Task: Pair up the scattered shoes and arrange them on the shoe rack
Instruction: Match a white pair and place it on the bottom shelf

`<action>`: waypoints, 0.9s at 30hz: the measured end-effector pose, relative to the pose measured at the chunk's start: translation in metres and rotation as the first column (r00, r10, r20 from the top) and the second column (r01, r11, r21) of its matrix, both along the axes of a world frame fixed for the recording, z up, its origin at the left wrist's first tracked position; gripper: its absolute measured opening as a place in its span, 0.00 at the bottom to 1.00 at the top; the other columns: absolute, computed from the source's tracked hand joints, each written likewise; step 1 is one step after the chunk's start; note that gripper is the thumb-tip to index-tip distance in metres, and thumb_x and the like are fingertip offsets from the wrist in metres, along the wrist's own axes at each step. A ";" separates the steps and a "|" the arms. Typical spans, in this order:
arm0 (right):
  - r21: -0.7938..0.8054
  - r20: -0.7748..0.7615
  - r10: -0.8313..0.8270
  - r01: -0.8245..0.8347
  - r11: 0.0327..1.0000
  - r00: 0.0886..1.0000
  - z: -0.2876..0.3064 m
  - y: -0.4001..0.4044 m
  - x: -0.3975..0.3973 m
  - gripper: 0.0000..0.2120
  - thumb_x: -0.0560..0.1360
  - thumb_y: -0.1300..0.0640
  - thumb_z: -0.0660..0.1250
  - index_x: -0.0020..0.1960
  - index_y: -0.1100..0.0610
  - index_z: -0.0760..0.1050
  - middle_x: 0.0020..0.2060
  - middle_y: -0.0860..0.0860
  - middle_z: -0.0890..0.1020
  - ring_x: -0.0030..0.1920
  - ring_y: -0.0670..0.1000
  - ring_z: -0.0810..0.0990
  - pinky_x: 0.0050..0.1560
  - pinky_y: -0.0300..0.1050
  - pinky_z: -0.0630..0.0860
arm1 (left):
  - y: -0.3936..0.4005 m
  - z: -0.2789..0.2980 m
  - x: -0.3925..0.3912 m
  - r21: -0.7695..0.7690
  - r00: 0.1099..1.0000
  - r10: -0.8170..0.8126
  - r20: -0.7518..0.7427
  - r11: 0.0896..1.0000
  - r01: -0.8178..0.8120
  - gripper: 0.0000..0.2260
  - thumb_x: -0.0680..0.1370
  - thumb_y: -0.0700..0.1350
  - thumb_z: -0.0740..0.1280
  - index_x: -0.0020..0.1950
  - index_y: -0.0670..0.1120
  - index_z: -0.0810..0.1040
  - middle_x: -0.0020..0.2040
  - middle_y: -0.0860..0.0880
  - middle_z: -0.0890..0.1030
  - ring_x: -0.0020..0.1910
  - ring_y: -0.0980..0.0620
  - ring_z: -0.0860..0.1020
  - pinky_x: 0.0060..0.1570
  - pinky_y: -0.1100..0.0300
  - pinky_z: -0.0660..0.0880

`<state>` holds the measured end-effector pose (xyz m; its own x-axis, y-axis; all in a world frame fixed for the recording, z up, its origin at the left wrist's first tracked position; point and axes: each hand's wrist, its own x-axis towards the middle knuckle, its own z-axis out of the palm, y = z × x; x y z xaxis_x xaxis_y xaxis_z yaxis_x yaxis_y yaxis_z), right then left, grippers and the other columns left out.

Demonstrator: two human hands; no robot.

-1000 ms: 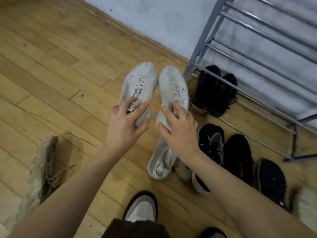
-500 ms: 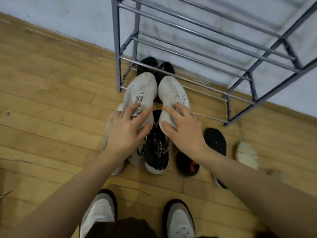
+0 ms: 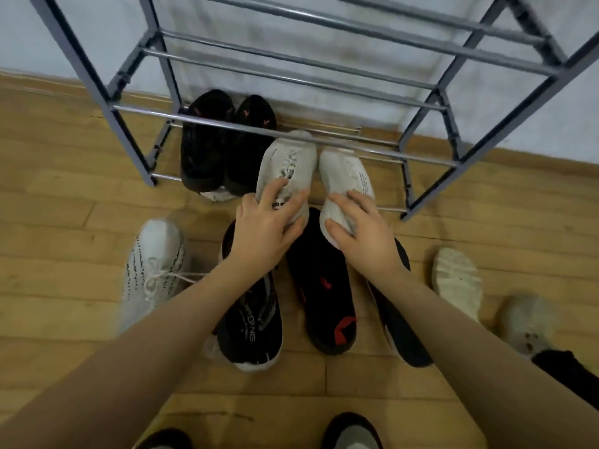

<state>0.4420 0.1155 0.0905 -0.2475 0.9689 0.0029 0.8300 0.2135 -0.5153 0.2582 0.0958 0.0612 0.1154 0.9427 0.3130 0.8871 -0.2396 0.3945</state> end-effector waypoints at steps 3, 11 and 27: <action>0.026 0.037 0.014 -0.015 1.000 0.999 -0.017 0.035 0.009 0.26 0.72 0.37 0.54 0.68 0.42 0.67 0.70 0.49 0.65 0.67 0.60 0.67 0.63 0.61 0.66 | 0.032 -0.009 0.005 -0.009 1.000 -0.005 -0.011 1.000 0.005 0.18 0.77 0.54 0.58 0.66 0.54 0.67 0.64 0.40 0.72 0.43 0.34 0.75 0.41 0.41 0.74; 0.024 0.028 -0.009 0.009 1.000 1.000 -0.054 0.105 0.006 0.22 0.76 0.45 0.62 0.70 0.42 0.65 0.74 0.49 0.59 0.71 0.59 0.61 0.66 0.56 0.57 | 0.103 -0.032 0.010 -0.058 1.000 0.027 -0.014 0.998 -0.027 0.21 0.76 0.56 0.56 0.68 0.53 0.68 0.66 0.37 0.68 0.48 0.32 0.73 0.46 0.39 0.73; 0.004 0.066 -0.028 0.028 1.000 0.997 -0.087 0.091 0.005 0.25 0.77 0.58 0.63 0.73 0.46 0.63 0.72 0.59 0.59 0.66 0.65 0.63 0.66 0.55 0.64 | 0.098 -0.063 0.014 -0.228 0.997 -0.009 0.075 0.973 0.026 0.19 0.76 0.41 0.66 0.67 0.49 0.72 0.73 0.39 0.59 0.67 0.33 0.62 0.56 0.41 0.74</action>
<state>0.4470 0.2069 0.0031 -0.2198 0.9755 -0.0097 0.8678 0.1910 -0.4587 0.2720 0.1943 -0.0019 0.1175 0.9883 0.0974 0.8502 -0.1508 0.5044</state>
